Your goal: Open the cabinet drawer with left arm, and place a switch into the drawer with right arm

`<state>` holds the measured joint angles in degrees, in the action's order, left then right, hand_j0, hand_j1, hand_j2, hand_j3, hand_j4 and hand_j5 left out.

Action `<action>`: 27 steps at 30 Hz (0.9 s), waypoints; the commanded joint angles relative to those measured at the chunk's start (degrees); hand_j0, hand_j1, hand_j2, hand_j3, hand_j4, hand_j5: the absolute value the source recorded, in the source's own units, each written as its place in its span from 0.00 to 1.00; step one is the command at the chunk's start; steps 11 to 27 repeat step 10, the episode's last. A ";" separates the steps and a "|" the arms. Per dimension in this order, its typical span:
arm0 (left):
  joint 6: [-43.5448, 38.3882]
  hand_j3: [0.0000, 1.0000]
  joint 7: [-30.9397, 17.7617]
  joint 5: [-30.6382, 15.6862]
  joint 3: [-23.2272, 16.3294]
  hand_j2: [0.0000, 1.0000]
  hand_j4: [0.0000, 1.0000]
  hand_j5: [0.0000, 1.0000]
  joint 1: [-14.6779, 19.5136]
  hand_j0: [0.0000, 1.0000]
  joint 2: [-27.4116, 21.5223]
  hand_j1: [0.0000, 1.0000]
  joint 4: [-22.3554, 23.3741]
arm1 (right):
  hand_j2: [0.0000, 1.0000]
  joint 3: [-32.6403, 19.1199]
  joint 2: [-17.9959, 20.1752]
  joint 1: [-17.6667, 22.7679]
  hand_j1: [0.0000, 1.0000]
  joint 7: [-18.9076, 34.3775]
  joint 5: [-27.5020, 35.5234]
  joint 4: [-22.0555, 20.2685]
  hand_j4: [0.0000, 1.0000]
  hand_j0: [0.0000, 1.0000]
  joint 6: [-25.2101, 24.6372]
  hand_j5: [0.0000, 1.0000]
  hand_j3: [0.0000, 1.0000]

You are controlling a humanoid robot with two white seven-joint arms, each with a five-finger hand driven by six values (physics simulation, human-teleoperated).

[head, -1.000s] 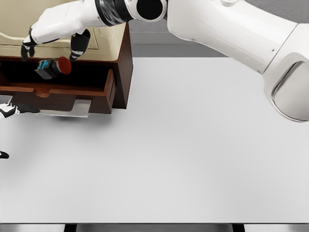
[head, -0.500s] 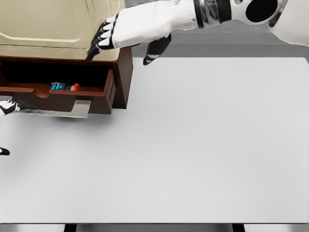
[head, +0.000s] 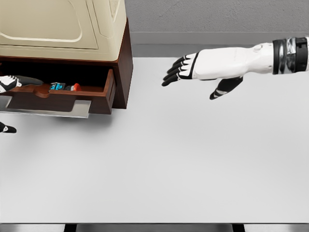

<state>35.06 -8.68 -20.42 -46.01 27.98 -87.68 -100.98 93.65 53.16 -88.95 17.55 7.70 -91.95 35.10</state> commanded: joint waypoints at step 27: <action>-0.06 1.00 -0.90 3.81 3.03 1.00 1.00 1.00 5.15 1.00 12.44 1.00 -0.01 | 1.00 0.31 -0.07 0.35 1.00 0.20 0.13 0.80 1.00 1.00 -0.10 1.00 1.00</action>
